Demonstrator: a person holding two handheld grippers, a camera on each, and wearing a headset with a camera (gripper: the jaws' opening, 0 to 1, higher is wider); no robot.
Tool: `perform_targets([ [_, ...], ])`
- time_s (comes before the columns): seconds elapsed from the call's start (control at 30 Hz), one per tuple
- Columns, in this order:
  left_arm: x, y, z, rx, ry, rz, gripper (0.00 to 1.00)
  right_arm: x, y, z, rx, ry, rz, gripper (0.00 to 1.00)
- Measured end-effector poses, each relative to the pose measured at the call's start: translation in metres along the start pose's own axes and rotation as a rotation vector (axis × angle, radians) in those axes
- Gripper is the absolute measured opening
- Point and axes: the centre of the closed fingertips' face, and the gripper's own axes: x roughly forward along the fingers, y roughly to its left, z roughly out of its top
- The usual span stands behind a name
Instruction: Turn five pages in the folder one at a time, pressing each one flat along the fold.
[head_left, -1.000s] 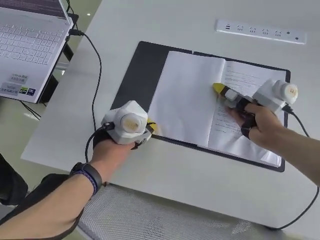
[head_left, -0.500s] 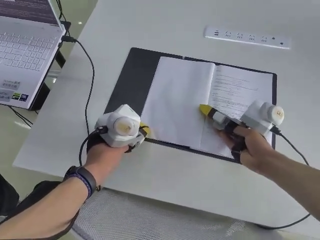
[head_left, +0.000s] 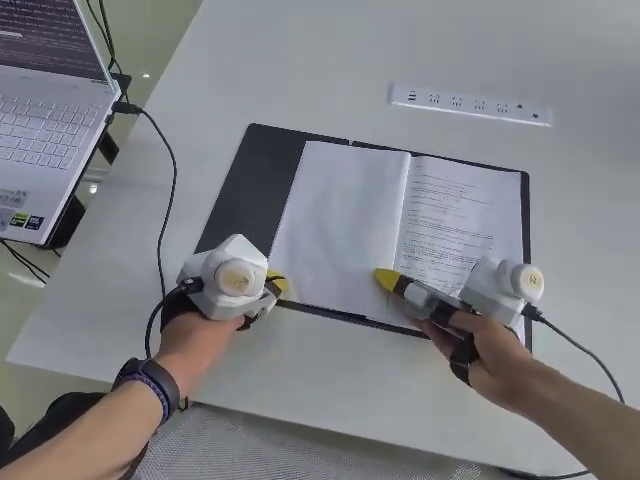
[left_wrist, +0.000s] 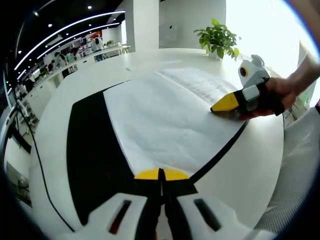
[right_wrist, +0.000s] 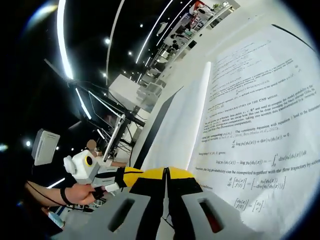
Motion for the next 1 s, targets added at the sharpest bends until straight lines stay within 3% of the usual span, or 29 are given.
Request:
perform_targets([
  [0.27,0.0,-0.001,0.0,0.004,0.001,-0.003,0.0,-0.008,-0.001,-0.014,0.002,0.02,0.0,0.0],
  [1.0,-0.001,-0.002,0.001,-0.009,0.018,-0.003,0.0,-0.016,-0.004,-0.025,0.015,0.05,-0.039,0.0],
])
